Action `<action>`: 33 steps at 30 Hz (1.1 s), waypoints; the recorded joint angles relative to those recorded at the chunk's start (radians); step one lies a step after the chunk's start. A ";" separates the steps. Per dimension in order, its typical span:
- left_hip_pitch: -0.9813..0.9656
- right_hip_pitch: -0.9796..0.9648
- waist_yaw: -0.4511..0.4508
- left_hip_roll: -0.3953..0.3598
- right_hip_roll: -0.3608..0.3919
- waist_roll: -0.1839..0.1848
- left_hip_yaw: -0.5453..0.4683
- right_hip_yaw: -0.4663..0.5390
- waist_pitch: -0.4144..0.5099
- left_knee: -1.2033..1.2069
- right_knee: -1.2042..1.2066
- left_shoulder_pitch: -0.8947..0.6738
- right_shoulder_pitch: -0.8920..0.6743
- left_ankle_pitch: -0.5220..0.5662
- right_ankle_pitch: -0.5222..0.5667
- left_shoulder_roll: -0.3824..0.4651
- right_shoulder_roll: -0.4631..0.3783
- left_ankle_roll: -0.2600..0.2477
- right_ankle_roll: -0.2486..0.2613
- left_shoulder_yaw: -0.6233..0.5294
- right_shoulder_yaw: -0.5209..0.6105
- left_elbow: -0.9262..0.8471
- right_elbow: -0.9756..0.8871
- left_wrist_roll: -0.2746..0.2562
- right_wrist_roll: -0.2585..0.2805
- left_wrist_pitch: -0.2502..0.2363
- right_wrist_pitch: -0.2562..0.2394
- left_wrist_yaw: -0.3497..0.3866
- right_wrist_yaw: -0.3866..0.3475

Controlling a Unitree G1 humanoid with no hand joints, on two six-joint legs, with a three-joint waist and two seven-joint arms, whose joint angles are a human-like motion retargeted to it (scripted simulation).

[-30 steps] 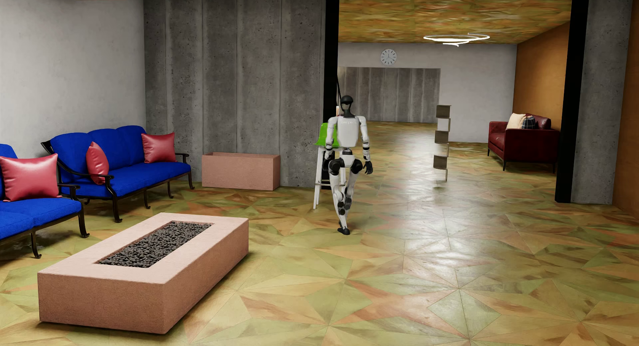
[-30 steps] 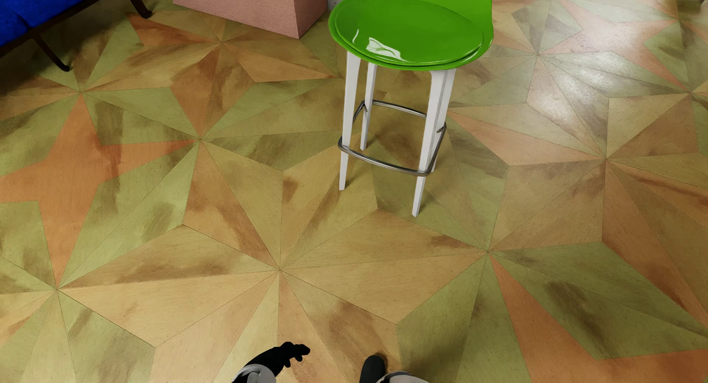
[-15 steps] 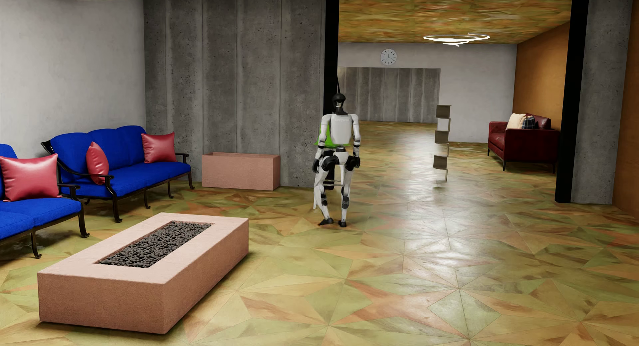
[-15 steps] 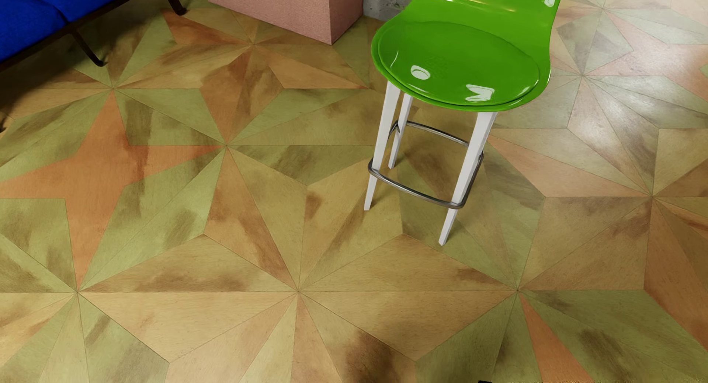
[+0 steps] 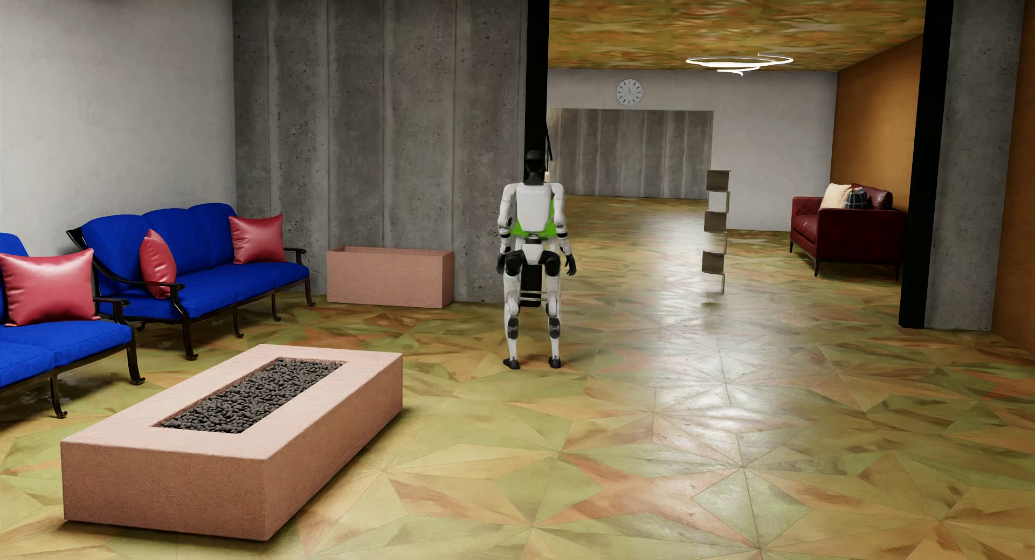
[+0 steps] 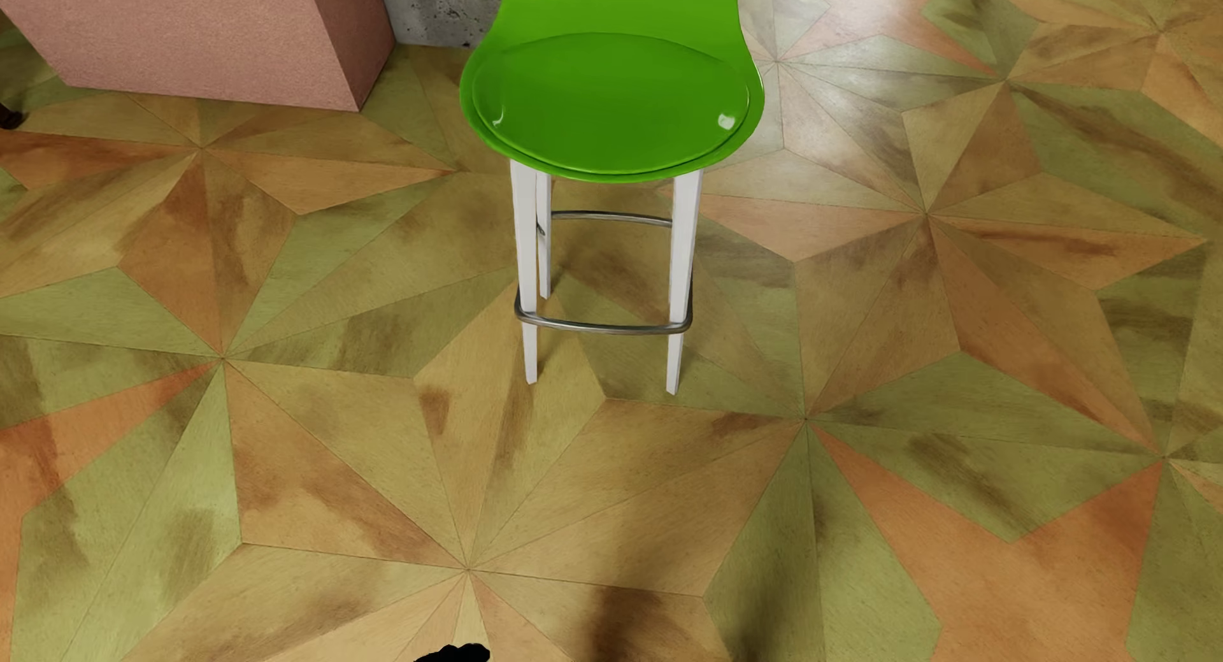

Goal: Move towards the stool

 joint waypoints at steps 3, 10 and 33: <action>0.000 -0.045 -0.003 0.024 0.019 -0.015 0.100 0.050 -0.003 0.000 0.007 -0.060 0.010 -0.012 0.012 0.040 0.020 0.012 0.061 -0.027 -0.043 0.028 -0.012 0.001 0.022 0.002 -0.004 -0.010 -0.011; 0.006 -0.098 0.009 0.066 -0.141 -0.028 0.227 -0.154 -0.006 0.028 0.157 -0.198 0.028 -0.025 -0.008 0.111 -0.017 0.021 0.063 -0.141 -0.067 0.095 0.027 0.001 -0.027 0.009 -0.011 -0.011 0.019; -0.179 0.109 0.060 0.289 0.006 0.032 0.009 -0.344 0.021 0.146 -0.056 -0.009 -0.081 0.098 -0.056 0.002 -0.006 -0.017 -0.074 -0.145 0.110 0.045 0.052 -0.049 -0.047 0.054 -0.015 0.085 0.015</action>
